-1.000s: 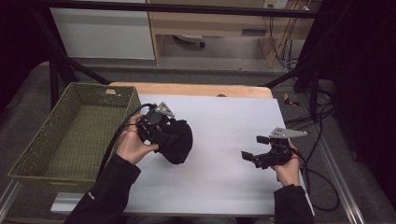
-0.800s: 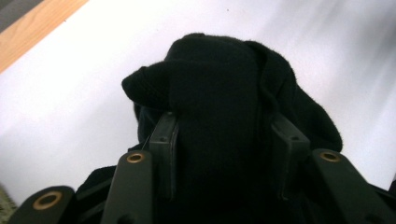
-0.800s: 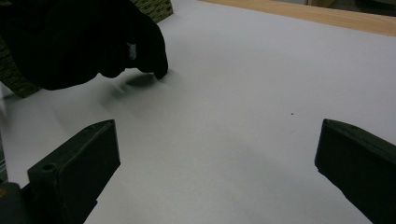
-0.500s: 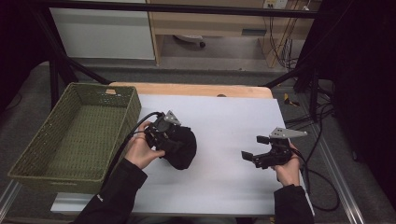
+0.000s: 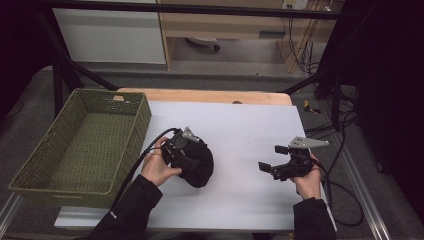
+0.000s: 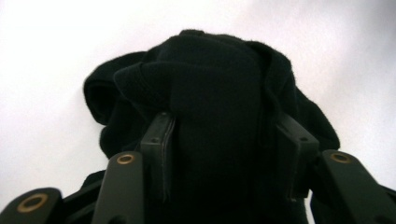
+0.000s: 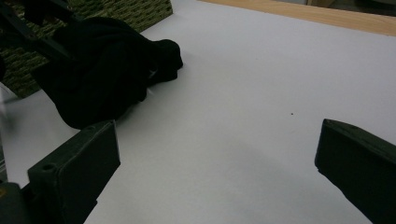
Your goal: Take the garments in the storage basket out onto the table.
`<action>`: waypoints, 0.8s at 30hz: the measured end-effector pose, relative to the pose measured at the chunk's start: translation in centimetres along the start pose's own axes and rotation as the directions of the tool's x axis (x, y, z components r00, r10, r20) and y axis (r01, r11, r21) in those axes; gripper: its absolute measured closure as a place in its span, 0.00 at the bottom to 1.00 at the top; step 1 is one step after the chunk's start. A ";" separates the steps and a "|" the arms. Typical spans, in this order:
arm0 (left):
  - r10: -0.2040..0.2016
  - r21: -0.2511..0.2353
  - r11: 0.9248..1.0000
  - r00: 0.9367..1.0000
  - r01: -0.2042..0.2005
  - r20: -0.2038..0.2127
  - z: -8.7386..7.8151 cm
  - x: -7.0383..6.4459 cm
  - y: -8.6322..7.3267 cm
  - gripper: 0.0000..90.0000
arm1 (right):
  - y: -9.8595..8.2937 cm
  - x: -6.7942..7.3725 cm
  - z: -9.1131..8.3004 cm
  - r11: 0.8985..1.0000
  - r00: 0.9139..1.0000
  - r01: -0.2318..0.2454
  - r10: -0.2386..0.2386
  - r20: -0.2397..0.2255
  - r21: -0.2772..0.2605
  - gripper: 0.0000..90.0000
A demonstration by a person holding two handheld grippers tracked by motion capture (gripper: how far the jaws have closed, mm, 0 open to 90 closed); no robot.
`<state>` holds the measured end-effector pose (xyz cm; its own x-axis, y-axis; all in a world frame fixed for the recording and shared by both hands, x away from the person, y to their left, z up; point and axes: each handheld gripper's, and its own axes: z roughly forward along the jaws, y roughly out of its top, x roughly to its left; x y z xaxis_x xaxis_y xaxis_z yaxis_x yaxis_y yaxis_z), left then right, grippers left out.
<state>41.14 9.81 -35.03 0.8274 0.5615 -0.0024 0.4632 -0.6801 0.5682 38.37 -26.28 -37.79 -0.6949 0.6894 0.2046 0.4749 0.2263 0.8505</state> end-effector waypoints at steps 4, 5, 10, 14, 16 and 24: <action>0.006 0.026 1.000 1.000 -0.006 0.004 0.4 -0.1 0.0 0.48 | 0.0 0.0 0.0 1.000 1.000 0.000 0.000 0.000 0.001 0.01; 0.005 0.027 1.000 1.000 -0.005 0.009 0.4 -0.1 0.0 0.47 | 0.0 0.0 0.0 1.000 1.000 0.000 0.000 0.000 -0.001 0.01; 0.003 0.013 1.000 1.000 -0.003 0.013 -0.2 0.0 -0.1 0.41 | 0.0 0.0 0.0 1.000 1.000 -0.001 0.001 0.000 0.000 0.01; -0.001 -0.013 1.000 1.000 0.002 0.026 -1.0 0.1 -0.2 0.37 | 0.0 0.0 0.0 1.000 1.000 0.000 0.000 0.000 -0.002 0.01; -0.004 -0.019 1.000 1.000 0.005 0.029 -1.4 0.1 -0.2 0.33 | 0.0 0.0 0.0 1.000 1.000 -0.001 0.001 0.001 -0.001 0.01; -0.012 -0.028 1.000 1.000 0.012 0.012 -2.5 0.3 -0.6 0.19 | 0.0 0.0 0.0 1.000 1.000 0.000 0.000 0.000 0.000 0.01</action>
<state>40.29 11.52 -33.32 0.8256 0.5639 -0.0186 0.4640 -0.6599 0.5909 38.35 -26.30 -37.78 -0.6946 0.6897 0.2044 0.4747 0.2259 0.8507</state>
